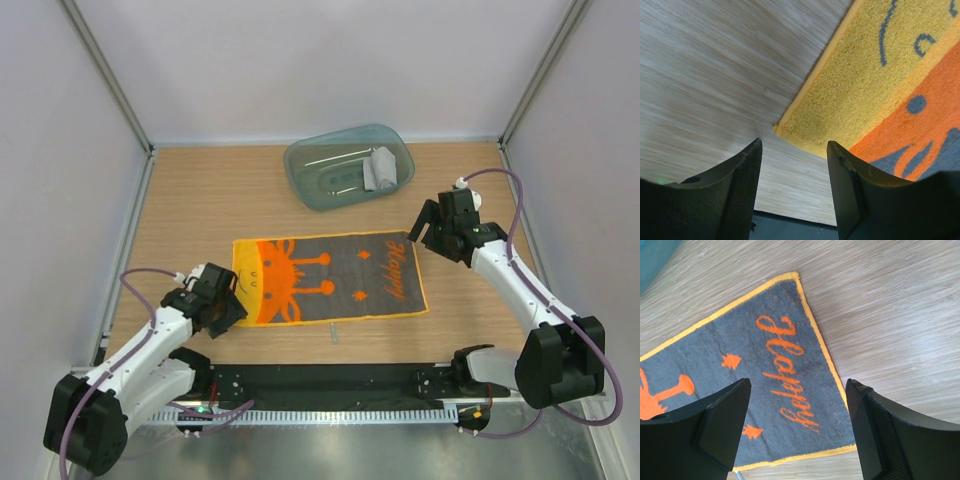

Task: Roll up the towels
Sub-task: Flatten the towel, then fold the towel

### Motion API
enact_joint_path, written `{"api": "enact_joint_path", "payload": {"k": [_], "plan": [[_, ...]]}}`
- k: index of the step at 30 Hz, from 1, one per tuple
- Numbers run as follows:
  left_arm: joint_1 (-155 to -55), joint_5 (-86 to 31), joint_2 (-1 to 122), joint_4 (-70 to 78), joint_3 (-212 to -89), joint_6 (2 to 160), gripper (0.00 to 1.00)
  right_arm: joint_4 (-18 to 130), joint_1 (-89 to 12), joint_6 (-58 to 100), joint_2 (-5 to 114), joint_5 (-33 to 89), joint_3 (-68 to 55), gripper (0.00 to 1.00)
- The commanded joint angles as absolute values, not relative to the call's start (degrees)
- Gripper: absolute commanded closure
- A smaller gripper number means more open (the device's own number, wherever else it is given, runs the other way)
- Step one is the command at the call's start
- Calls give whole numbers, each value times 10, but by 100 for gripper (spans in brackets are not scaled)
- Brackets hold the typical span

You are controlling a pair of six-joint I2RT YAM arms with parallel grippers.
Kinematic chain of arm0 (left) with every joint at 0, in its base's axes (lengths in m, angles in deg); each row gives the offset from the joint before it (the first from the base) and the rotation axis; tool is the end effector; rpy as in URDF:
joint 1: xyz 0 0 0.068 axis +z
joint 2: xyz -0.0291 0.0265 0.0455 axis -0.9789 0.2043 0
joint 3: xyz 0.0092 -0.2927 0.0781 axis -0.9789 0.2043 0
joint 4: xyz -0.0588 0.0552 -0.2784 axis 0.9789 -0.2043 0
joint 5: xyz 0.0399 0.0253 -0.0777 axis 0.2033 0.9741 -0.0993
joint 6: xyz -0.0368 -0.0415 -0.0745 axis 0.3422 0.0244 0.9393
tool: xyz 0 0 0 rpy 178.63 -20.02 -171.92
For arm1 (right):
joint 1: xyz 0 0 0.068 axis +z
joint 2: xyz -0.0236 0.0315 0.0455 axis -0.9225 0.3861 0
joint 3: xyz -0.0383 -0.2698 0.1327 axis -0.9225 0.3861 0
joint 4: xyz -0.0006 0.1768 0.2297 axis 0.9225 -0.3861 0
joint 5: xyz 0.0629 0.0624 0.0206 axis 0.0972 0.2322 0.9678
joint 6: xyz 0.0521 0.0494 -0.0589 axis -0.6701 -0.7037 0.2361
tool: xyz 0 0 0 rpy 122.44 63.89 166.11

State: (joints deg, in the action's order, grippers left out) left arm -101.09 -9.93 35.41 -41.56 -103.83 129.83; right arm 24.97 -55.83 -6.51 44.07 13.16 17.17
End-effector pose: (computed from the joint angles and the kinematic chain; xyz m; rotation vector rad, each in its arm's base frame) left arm 0.1564 -0.0513 0.1328 -0.9259 2.5937 -0.1738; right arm 0.2977 0.0497 0.2383 0.5366 2.3998 0.1978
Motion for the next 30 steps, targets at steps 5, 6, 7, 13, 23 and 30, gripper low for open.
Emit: {"api": "enact_joint_path", "payload": {"k": [5, 6, 7, 13, 23, 30], "plan": [[-1013, -65, 390, -353, -1024, 1308, 53, 243, -556, -57, 418, 133, 166, 17], [-1013, -63, 395, -348, -1024, 1307, 53, 242, -557, -55, 416, 134, 167, 17], [-1013, -61, 399, -341, -1023, 1306, 54, 240, -557, -55, 415, 135, 169, 17], [-1013, -53, 414, -327, -1022, 1301, 66, 224, -557, -48, 397, 128, 175, 17], [-1013, -59, 389, -334, -1026, 1295, 100, 209, -558, -82, 374, 174, 228, 18], [-1013, -55, 363, -365, -1053, 1289, 100, 184, -558, -142, 325, 194, 323, 22]]}}
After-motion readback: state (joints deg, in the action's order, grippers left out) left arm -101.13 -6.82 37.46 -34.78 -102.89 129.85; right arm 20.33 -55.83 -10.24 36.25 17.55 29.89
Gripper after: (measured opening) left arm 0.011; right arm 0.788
